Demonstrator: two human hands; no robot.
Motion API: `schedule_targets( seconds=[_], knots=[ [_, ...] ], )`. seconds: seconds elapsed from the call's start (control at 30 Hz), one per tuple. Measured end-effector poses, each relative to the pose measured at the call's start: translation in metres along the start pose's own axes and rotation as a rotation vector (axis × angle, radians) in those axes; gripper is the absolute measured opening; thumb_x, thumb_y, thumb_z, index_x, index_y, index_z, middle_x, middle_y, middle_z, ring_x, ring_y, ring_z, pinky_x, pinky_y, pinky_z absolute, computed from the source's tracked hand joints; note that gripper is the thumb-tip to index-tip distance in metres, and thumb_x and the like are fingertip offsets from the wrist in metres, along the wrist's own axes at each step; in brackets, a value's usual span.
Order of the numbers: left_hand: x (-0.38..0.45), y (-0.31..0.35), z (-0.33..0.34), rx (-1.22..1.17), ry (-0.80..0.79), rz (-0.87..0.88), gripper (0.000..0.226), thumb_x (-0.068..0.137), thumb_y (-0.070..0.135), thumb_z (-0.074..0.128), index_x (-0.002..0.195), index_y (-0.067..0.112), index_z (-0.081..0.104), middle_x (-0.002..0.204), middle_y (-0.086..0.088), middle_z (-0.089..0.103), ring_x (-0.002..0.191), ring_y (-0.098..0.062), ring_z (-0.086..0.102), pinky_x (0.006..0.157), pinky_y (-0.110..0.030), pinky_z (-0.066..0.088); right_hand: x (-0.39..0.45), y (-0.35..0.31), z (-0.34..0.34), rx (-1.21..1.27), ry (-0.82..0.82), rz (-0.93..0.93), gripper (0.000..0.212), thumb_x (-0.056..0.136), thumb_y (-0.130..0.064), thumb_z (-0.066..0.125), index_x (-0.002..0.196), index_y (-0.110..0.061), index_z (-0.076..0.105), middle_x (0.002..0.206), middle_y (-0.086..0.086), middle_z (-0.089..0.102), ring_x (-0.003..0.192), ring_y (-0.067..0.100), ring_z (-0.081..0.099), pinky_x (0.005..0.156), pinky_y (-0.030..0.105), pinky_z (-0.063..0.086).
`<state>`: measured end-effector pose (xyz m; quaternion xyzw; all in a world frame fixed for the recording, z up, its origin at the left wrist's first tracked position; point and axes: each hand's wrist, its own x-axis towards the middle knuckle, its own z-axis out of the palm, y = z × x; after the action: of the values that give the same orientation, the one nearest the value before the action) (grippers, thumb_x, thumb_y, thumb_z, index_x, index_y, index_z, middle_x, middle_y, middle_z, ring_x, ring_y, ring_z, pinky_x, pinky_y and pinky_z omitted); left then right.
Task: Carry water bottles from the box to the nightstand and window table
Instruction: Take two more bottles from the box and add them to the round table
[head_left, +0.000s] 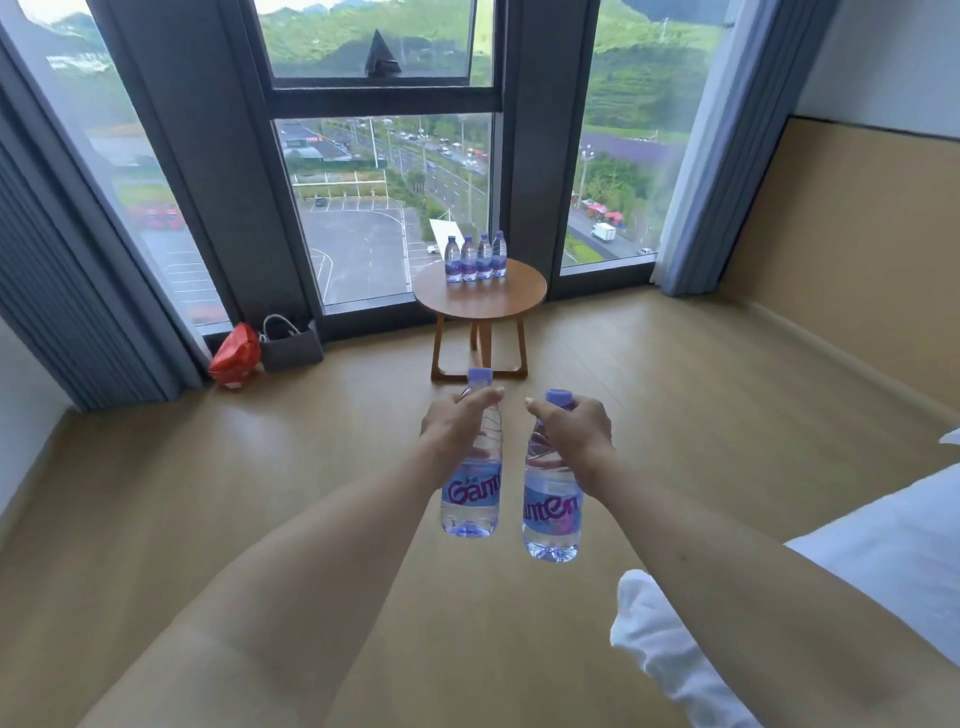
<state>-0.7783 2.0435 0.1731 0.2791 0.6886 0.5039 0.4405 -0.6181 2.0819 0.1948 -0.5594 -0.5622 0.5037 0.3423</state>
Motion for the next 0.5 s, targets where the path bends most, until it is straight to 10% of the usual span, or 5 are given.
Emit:
schedule_targets(
  seconds=[0.5],
  knots=[
    [0.269, 0.052, 0.011, 0.044, 0.085, -0.098, 0.056, 0.077, 0.061, 0.075, 0.116, 0.022, 0.066, 0.101, -0.006, 0.075, 0.088, -0.028, 0.076, 0.077, -0.045, 0.065, 0.272, -0.027, 0.074, 0.038, -0.044, 0.060, 0.038, 0.079, -0.053, 0.079, 0.082, -0.017, 0.069, 0.073, 0.002, 0.075, 0.071, 0.025, 0.077, 0.075, 0.052, 0.064]
  ],
)
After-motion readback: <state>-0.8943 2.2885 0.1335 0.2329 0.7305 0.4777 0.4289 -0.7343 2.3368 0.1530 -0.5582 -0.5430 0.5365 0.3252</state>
